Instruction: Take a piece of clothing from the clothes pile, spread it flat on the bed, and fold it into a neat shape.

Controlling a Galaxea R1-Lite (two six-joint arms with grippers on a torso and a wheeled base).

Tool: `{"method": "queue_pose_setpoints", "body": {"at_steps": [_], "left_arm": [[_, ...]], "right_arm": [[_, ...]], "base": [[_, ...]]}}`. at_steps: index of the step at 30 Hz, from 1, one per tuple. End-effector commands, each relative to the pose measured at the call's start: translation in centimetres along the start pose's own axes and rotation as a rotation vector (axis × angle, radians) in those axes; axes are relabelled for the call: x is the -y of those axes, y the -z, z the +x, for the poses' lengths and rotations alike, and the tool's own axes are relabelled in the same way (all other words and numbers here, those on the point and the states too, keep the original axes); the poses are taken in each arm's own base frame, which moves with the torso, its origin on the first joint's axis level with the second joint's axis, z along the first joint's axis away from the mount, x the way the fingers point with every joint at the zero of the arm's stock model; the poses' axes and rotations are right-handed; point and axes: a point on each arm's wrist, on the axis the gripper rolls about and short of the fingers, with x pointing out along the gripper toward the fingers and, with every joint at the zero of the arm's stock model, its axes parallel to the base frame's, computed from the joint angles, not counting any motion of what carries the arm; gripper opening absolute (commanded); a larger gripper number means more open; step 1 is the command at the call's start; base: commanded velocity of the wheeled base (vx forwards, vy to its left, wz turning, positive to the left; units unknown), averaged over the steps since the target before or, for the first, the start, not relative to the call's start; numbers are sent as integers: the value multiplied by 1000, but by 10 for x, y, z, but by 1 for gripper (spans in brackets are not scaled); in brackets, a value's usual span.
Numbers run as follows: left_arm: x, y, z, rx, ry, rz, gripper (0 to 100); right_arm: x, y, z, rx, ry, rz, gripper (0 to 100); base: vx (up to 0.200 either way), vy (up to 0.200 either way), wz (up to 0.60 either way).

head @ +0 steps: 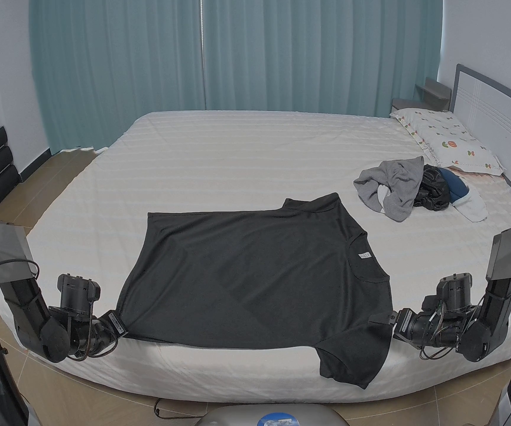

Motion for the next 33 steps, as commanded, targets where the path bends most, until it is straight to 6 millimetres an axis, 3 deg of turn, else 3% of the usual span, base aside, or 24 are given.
{"method": "queue_pose_setpoints", "body": {"at_steps": [1, 6, 22, 33], "left_arm": [[0, 0, 1, -3, 0, -1, 0], [0, 0, 1, -3, 0, -1, 0], [-2, 1, -2, -12, -9, 11, 0], [-7, -6, -17, 4, -21, 64, 0]], "right_arm": [[4, 2, 5, -13, 13, -12, 0], [8, 3, 3, -23, 31, -34, 0], [18, 5, -27, -48, 135, -147, 0], [15, 11, -43, -87, 147, -238, 0]], "base": [[0, 0, 0], [0, 0, 0], [0, 0, 0], [0, 0, 0]]}}
